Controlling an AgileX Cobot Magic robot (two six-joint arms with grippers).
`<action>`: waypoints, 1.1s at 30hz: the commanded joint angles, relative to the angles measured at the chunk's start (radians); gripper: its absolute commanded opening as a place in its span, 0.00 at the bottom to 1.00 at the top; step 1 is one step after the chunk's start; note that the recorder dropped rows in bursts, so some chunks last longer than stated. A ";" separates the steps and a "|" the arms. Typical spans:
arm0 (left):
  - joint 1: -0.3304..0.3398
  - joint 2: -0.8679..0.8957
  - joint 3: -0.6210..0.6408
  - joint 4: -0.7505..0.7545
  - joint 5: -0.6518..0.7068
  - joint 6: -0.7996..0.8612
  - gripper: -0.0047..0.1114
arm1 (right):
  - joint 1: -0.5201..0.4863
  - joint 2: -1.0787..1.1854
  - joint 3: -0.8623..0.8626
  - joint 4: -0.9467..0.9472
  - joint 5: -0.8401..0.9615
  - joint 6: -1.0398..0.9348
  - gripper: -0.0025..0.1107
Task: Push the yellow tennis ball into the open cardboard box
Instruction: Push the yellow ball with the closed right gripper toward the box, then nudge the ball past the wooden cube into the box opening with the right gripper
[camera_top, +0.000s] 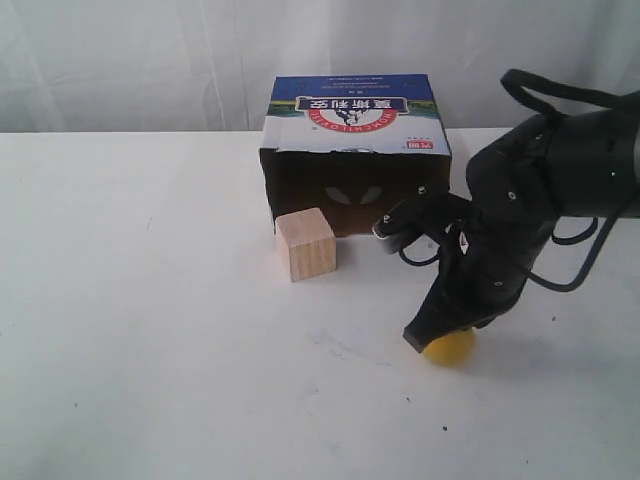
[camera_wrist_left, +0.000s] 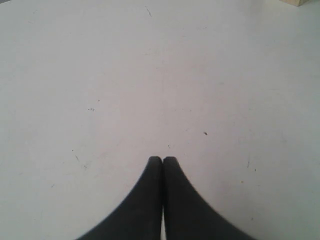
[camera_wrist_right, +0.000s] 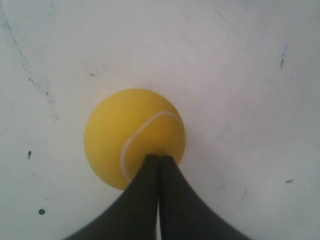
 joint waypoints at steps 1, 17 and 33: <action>-0.005 -0.005 0.004 0.003 0.014 0.002 0.04 | -0.004 0.022 -0.029 -0.007 -0.014 0.005 0.02; -0.005 -0.005 0.004 0.003 0.014 0.002 0.04 | 0.005 -0.066 -0.123 0.035 0.113 0.022 0.02; -0.005 -0.005 0.004 0.003 0.014 0.002 0.04 | 0.011 0.137 -0.107 0.123 -0.278 -0.066 0.02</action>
